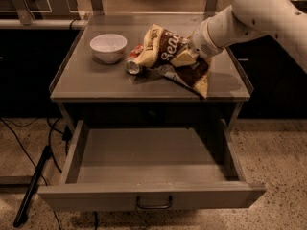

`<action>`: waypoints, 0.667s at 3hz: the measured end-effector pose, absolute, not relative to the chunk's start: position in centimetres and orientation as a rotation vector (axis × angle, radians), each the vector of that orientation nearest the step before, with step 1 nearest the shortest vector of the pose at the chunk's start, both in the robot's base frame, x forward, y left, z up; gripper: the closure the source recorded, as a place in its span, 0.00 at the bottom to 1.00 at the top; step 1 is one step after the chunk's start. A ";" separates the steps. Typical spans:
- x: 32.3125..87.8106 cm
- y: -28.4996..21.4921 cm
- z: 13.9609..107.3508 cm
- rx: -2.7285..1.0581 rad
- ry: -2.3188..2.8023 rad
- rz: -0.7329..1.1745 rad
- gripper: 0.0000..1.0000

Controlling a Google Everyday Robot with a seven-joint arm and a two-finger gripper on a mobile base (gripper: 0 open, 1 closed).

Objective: Pick brown chip bag from top drawer and place on counter

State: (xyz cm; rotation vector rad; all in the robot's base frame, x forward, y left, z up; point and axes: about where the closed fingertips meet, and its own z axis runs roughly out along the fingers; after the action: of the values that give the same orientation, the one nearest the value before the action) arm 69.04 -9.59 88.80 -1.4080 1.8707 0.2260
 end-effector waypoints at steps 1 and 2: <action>69.0 -9.6 88.8 -1.408 1.871 0.226 0.15; 69.0 -9.6 88.8 -1.408 1.871 0.226 0.00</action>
Offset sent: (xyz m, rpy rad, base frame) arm 0.0000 0.0000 0.0000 0.0000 0.0000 0.0000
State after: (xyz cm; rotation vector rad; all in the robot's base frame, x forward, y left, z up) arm 69.04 -9.58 88.79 -1.4082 1.8707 0.2261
